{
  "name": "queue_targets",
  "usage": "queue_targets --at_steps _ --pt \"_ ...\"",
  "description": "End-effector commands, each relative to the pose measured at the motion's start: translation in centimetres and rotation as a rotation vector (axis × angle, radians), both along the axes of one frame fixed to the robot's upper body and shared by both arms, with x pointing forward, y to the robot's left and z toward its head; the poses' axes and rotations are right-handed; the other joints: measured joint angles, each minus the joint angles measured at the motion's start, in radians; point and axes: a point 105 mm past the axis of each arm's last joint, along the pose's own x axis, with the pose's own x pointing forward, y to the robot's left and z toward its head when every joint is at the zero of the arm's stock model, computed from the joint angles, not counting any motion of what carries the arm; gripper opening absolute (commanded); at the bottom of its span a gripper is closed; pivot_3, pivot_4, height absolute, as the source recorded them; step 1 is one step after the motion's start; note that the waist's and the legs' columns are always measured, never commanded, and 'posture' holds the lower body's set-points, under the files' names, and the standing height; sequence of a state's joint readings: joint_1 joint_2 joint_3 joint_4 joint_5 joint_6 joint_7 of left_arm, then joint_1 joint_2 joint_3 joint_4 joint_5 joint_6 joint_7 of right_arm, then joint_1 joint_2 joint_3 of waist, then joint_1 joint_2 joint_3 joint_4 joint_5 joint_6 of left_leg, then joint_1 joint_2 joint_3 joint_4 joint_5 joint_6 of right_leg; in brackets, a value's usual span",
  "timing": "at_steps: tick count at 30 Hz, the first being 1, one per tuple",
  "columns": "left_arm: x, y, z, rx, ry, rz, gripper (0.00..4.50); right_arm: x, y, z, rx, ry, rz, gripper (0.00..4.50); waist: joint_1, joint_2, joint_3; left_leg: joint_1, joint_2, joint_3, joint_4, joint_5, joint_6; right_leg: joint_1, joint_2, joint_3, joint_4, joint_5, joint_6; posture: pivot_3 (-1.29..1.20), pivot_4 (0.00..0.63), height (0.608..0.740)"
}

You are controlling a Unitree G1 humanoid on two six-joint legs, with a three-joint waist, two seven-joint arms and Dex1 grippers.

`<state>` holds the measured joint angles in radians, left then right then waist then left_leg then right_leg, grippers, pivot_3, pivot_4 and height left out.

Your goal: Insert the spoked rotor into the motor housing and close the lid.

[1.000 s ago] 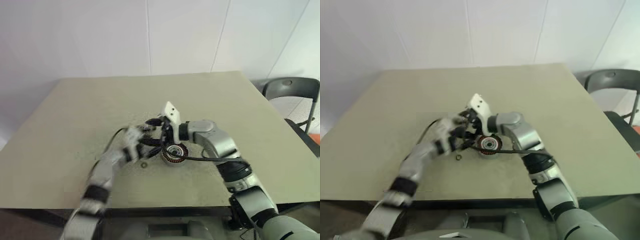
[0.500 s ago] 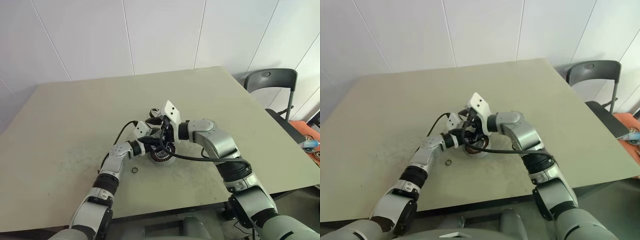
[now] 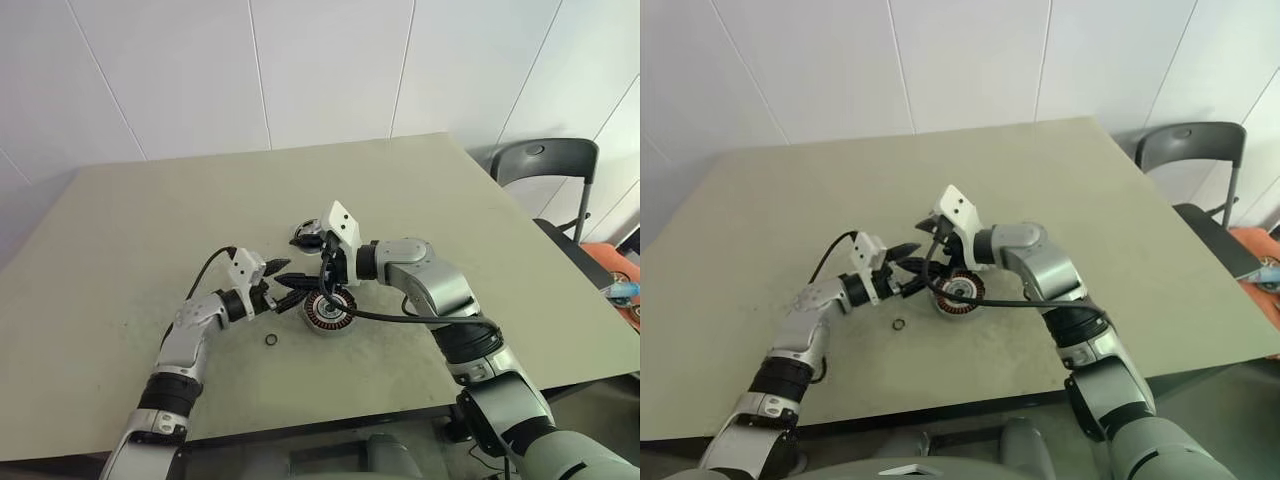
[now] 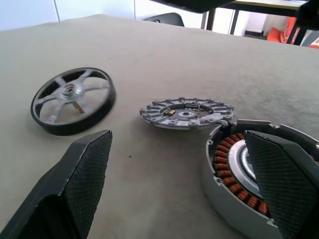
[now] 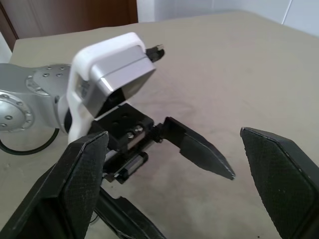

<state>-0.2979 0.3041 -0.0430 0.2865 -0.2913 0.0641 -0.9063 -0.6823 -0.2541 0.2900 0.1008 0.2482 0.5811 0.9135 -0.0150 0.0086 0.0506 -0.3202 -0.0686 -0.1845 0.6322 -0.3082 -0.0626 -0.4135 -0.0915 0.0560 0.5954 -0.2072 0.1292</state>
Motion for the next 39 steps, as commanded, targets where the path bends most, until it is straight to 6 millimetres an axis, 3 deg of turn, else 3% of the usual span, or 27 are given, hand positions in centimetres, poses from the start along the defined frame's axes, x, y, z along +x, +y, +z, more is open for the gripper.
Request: queue_targets --at_steps 1,4,6,20,39 --pt "-0.8 1.0 0.0 0.004 0.005 -0.015 4.50 -0.1 0.4 1.1 0.018 -0.045 0.022 4.47 -0.002 0.000 0.000 0.000 0.000 0.000 0.000 0.000 0.000 0.000 0.000 0.000 0.000 0.000 0.000 0.00 0.000 0.740" --pt "-1.7 2.0 -2.1 0.052 0.051 -0.031 4.50 -0.2 0.3 1.0 0.013 -0.040 0.026 4.47 -0.001 0.000 0.000 0.000 0.000 0.000 0.000 0.000 0.000 0.000 0.000 0.000 0.000 0.000 0.000 0.00 0.000 0.740" --pt "-2.0 2.5 -2.4 0.053 0.057 -0.026 4.50 -0.2 0.3 0.9 0.009 -0.037 0.028 4.47 0.000 0.000 0.000 0.000 0.000 0.000 0.000 0.000 0.000 0.000 0.000 0.000 0.000 0.000 0.000 0.00 0.000 0.740" --pt "-4.4 1.6 0.2 0.006 0.043 -0.092 4.50 -0.5 -0.1 0.5 -0.010 -0.026 0.036 4.47 0.001 0.000 0.000 0.000 0.000 0.000 0.000 0.000 0.000 0.000 0.000 0.000 0.001 -0.001 0.001 0.00 0.000 0.740" --pt "-4.8 2.0 -1.3 0.101 0.118 -0.108 4.50 -0.6 -0.4 -0.1 -0.037 -0.023 0.028 4.47 0.001 0.000 0.000 0.000 0.000 0.000 0.000 0.000 0.000 0.000 0.000 0.000 0.001 -0.001 0.002 0.00 0.000 0.740"
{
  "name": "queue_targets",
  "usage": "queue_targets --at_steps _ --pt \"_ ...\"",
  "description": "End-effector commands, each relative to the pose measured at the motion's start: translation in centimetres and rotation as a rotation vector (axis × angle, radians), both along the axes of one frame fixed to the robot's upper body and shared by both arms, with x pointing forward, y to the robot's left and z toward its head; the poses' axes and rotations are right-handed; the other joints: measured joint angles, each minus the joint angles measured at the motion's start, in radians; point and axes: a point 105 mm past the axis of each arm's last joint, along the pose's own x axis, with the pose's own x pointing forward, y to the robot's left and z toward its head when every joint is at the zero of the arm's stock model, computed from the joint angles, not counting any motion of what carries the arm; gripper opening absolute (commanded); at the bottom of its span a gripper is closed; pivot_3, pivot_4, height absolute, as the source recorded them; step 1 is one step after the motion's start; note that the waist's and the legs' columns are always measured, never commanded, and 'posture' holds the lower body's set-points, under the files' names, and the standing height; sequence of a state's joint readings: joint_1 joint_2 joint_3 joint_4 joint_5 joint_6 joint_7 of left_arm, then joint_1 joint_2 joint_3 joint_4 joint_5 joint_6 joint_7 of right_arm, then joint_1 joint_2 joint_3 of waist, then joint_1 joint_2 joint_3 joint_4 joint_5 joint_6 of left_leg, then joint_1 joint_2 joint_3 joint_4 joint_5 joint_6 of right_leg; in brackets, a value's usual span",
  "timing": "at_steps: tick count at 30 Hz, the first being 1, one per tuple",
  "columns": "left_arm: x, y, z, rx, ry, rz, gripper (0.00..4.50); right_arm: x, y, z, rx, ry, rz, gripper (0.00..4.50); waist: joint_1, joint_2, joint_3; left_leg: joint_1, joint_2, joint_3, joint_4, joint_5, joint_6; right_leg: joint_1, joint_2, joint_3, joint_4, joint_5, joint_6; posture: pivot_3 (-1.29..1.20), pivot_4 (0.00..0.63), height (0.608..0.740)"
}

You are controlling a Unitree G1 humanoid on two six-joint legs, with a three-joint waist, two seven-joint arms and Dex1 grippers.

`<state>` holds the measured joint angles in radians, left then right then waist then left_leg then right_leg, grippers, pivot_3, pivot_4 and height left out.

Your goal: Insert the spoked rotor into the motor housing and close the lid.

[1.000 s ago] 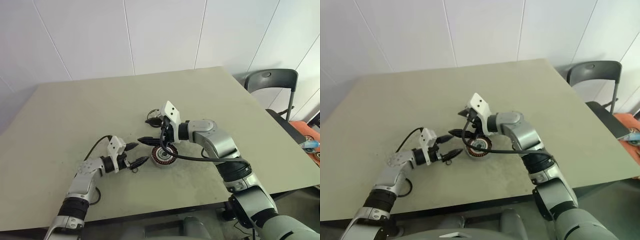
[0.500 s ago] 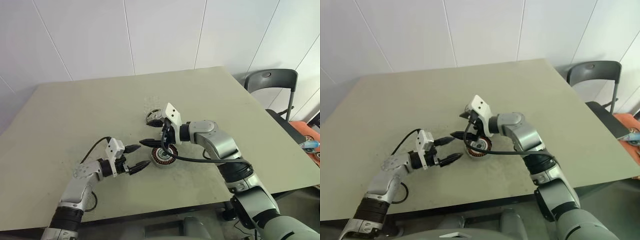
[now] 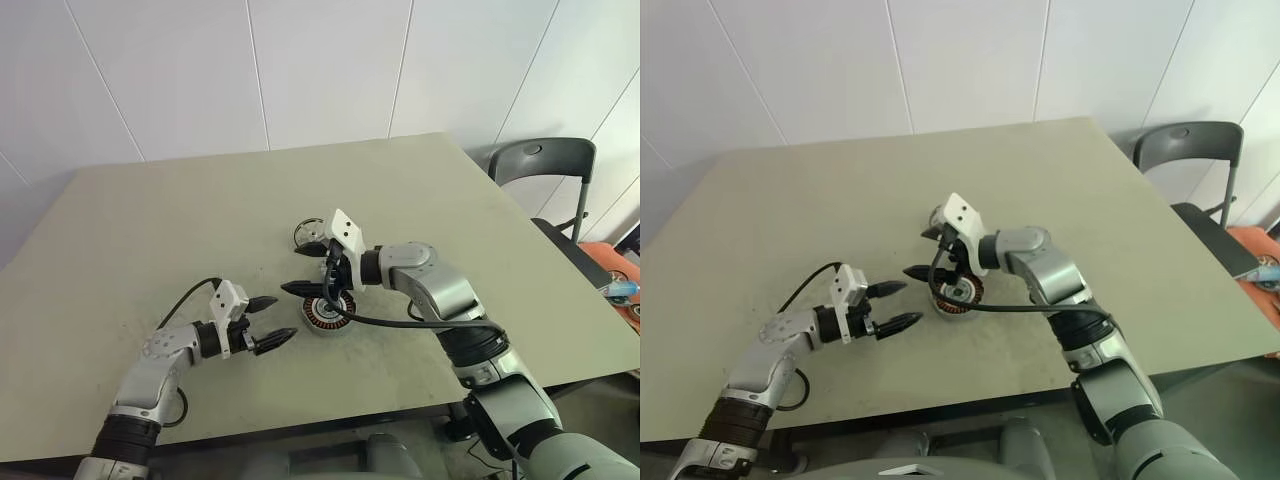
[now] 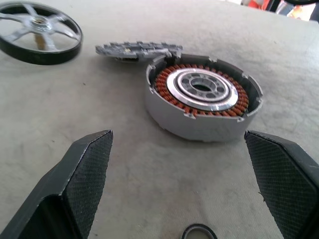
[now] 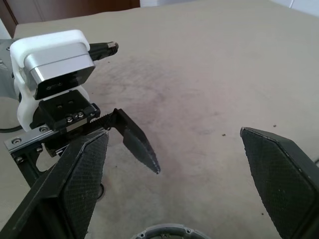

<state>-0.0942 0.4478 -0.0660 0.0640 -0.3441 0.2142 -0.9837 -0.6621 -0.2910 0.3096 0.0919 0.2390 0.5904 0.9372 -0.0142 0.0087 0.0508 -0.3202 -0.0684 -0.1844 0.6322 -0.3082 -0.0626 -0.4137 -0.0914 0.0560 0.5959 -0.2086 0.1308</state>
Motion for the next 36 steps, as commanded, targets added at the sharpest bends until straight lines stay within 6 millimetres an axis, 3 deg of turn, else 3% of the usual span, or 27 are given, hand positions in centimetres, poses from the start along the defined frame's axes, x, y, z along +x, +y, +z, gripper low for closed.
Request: queue_targets --at_steps 1,11,20,29,36 --pt "0.1 -0.1 0.7 0.030 -0.025 -0.026 4.50 -0.3 0.4 1.0 0.011 -0.043 0.020 4.47 0.000 0.000 0.000 0.000 0.000 0.000 0.000 0.000 0.000 0.000 0.000 0.000 0.000 0.000 0.000 0.00 0.000 0.740" --pt "-0.3 0.0 0.8 0.075 -0.014 -0.034 4.50 -0.2 0.3 0.9 0.007 -0.046 0.018 4.47 0.000 0.000 0.000 0.000 0.000 0.000 0.000 0.000 0.000 0.000 0.000 0.000 0.000 0.000 0.000 0.00 0.000 0.740" --pt "-0.5 0.9 2.2 0.077 -0.023 -0.026 4.50 -0.1 0.3 0.8 -0.001 -0.050 0.019 4.47 0.000 0.000 0.000 0.000 0.000 0.000 0.000 0.000 0.000 0.000 0.000 0.000 0.000 0.000 0.000 0.00 0.000 0.740" --pt "-1.2 1.8 1.7 0.068 -0.009 -0.008 4.50 0.0 0.3 0.8 -0.003 -0.055 0.019 4.47 0.000 0.000 0.000 0.000 0.000 0.000 0.000 0.000 0.000 0.000 0.000 0.000 0.000 0.000 0.000 0.00 0.000 0.740" --pt "-1.8 1.1 2.0 0.031 -0.026 -0.007 4.50 0.0 0.4 0.8 -0.004 -0.058 0.024 4.47 0.000 0.000 0.000 0.000 0.000 0.000 0.000 0.000 0.000 0.000 0.000 0.000 0.000 0.000 0.000 0.00 0.000 0.740"
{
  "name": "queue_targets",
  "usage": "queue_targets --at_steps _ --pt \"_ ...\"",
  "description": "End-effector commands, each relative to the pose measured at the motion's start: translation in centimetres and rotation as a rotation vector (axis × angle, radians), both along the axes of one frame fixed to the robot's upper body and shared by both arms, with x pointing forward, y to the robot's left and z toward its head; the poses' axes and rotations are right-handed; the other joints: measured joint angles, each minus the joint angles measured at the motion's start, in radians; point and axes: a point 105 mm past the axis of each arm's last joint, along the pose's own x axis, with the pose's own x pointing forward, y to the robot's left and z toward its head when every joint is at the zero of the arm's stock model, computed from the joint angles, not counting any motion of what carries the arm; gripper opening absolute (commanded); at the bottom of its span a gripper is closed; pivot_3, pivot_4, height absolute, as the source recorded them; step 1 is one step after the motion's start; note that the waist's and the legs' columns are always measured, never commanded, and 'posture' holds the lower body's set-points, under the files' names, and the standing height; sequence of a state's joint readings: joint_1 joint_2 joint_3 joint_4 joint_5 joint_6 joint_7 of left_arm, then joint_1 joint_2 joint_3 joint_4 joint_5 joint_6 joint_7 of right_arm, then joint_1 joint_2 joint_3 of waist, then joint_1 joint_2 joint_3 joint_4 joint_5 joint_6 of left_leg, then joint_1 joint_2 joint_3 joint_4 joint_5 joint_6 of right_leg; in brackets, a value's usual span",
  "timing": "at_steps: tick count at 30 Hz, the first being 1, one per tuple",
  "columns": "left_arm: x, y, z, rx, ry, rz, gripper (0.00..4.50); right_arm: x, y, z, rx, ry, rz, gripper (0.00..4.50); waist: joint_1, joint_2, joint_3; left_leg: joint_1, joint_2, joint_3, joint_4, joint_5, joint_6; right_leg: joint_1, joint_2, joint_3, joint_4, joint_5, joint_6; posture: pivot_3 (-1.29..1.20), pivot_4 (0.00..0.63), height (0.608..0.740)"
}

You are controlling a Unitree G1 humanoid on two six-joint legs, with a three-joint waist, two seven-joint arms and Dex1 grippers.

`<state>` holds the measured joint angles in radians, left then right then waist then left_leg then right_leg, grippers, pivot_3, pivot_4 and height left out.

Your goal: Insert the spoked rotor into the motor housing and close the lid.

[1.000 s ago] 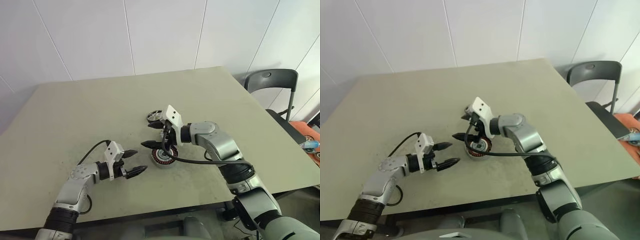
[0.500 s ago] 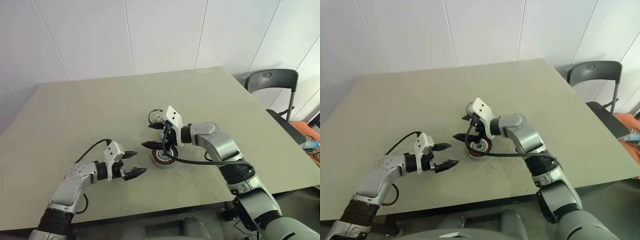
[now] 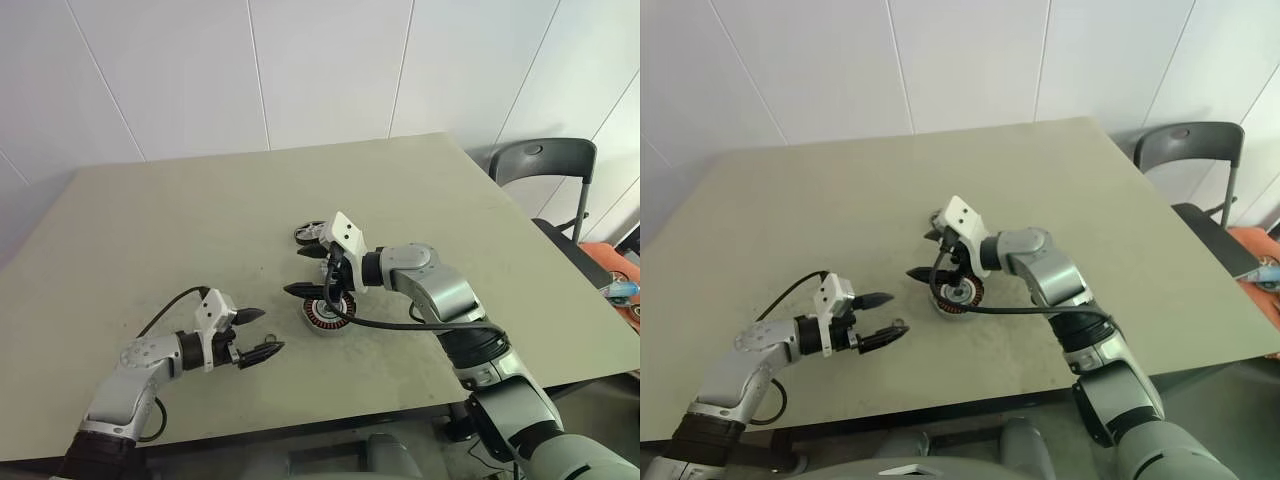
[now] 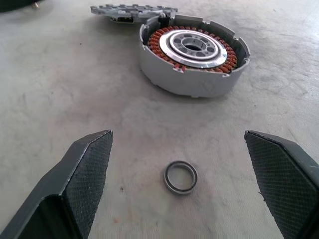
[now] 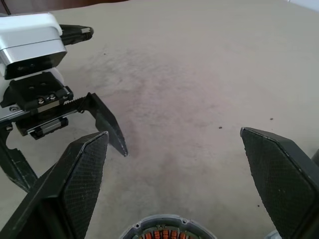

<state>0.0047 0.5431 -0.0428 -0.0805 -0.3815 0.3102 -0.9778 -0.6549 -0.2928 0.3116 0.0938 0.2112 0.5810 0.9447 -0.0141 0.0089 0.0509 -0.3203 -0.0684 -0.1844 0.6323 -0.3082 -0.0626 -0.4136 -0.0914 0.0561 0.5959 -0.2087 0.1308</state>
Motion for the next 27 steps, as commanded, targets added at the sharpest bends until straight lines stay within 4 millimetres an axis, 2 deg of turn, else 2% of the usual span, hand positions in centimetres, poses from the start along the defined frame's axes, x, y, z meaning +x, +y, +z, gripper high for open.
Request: queue_targets --at_steps 1,7,14,17,21,27 --pt "0.1 -0.8 1.9 -0.035 -0.079 -0.011 4.50 0.0 0.6 1.2 0.017 -0.049 0.029 4.47 0.000 0.000 0.000 0.000 0.000 0.000 0.000 0.000 0.000 0.000 0.000 0.000 0.000 0.000 0.000 0.00 0.000 0.740" --pt "-0.2 -1.5 1.2 -0.016 -0.049 -0.017 4.50 -0.1 0.6 1.2 0.013 -0.051 0.033 4.47 -0.002 0.000 0.000 0.000 0.000 0.000 0.000 0.000 0.000 0.000 0.000 0.000 0.000 0.000 0.000 0.00 0.000 0.740" --pt "0.6 -0.7 -0.8 0.042 -0.010 -0.002 4.50 0.0 0.5 1.1 0.008 -0.053 0.031 4.47 0.000 0.000 0.000 0.000 0.000 0.000 0.000 0.000 0.000 0.000 0.000 0.000 0.000 0.000 0.000 0.00 0.000 0.740" --pt "1.8 -0.1 -1.2 0.037 -0.032 0.031 4.50 0.0 0.5 1.1 0.005 -0.055 0.030 4.47 0.001 0.000 0.000 0.000 0.000 0.000 0.000 0.000 0.000 0.000 0.000 0.000 0.000 0.000 0.000 0.00 0.000 0.740" --pt "2.4 0.8 -2.8 0.059 -0.008 0.022 4.50 0.0 0.4 1.0 0.001 -0.058 0.031 4.47 0.002 0.000 0.000 0.001 0.000 0.000 0.000 0.001 -0.002 0.001 0.000 0.000 0.000 0.001 -0.001 0.00 0.000 0.740" --pt "2.4 0.9 -3.2 0.050 -0.003 -0.014 4.50 0.0 0.4 0.9 -0.002 -0.060 0.033 4.47 0.000 0.000 0.000 0.006 0.000 0.000 0.001 0.002 -0.003 0.006 0.000 0.000 0.001 0.001 -0.001 0.00 0.000 0.740"
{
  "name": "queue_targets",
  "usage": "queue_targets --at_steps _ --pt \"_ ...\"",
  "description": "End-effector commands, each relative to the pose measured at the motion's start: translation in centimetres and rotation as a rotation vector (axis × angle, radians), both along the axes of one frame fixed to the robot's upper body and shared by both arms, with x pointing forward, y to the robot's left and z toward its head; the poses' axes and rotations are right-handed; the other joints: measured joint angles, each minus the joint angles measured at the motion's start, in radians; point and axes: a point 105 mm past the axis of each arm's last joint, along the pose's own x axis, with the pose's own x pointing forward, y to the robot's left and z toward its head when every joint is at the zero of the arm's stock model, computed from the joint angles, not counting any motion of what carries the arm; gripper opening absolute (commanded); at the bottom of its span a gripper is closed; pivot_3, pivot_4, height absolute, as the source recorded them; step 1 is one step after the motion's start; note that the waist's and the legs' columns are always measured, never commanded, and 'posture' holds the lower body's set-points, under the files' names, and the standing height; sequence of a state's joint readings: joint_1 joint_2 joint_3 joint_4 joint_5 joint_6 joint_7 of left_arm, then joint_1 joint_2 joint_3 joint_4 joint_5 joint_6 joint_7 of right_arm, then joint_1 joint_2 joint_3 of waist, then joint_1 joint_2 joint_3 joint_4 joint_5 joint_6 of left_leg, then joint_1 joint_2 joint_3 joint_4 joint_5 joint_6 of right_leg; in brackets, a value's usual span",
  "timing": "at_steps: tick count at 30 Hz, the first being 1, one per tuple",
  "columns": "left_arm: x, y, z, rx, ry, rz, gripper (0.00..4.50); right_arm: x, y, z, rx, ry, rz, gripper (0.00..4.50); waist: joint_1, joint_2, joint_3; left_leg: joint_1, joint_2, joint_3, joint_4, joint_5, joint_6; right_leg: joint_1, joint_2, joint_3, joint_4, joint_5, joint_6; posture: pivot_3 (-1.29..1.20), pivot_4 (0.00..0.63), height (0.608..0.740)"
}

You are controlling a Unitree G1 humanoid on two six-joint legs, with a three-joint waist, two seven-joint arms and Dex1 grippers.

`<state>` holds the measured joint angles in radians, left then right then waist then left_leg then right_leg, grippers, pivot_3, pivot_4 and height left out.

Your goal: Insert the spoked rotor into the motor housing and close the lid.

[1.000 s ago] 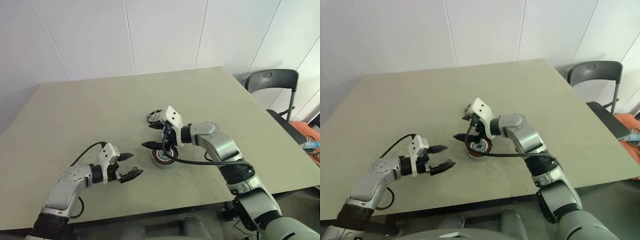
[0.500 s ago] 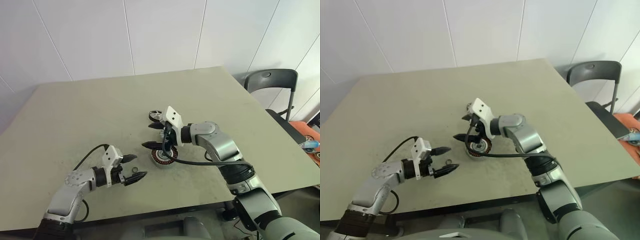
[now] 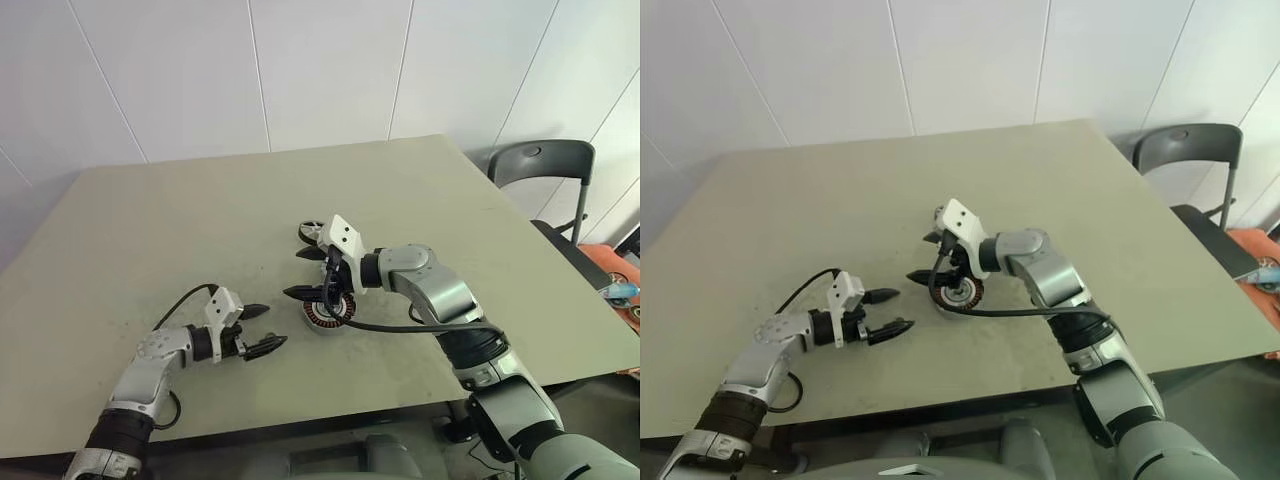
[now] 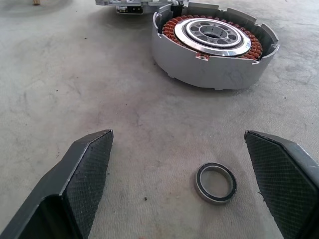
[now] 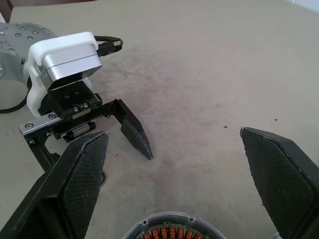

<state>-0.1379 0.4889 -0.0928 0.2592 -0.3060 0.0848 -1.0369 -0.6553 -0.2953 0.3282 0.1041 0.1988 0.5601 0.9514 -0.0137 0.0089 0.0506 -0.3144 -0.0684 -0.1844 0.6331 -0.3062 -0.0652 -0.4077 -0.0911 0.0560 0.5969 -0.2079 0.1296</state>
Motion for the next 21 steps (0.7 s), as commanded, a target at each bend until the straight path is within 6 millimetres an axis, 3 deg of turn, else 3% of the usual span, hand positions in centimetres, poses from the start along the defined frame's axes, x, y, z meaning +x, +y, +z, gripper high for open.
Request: queue_targets --at_steps 1,17,21 --pt "0.0 0.6 -0.7 0.031 0.027 0.000 4.50 0.1 0.3 1.3 0.016 -0.049 0.019 4.47 -0.001 0.000 0.000 0.001 0.000 0.000 0.000 0.000 0.000 0.001 0.000 0.000 0.000 0.000 0.000 0.00 0.000 0.740" --pt "1.5 0.7 -1.9 0.015 0.050 -0.063 4.50 0.2 0.2 1.0 0.009 -0.046 0.012 4.47 0.003 0.001 -0.001 0.010 0.000 0.000 0.000 0.000 0.000 0.010 0.000 0.000 0.000 -0.002 -0.003 0.00 0.000 0.740" --pt "-0.1 -0.7 -0.6 -0.035 0.037 -0.119 4.50 0.2 0.2 0.8 0.004 -0.046 0.011 4.47 -0.001 0.001 -0.001 0.010 0.000 0.000 0.000 0.000 0.000 0.010 0.000 0.000 0.000 -0.002 -0.003 0.00 0.000 0.740"
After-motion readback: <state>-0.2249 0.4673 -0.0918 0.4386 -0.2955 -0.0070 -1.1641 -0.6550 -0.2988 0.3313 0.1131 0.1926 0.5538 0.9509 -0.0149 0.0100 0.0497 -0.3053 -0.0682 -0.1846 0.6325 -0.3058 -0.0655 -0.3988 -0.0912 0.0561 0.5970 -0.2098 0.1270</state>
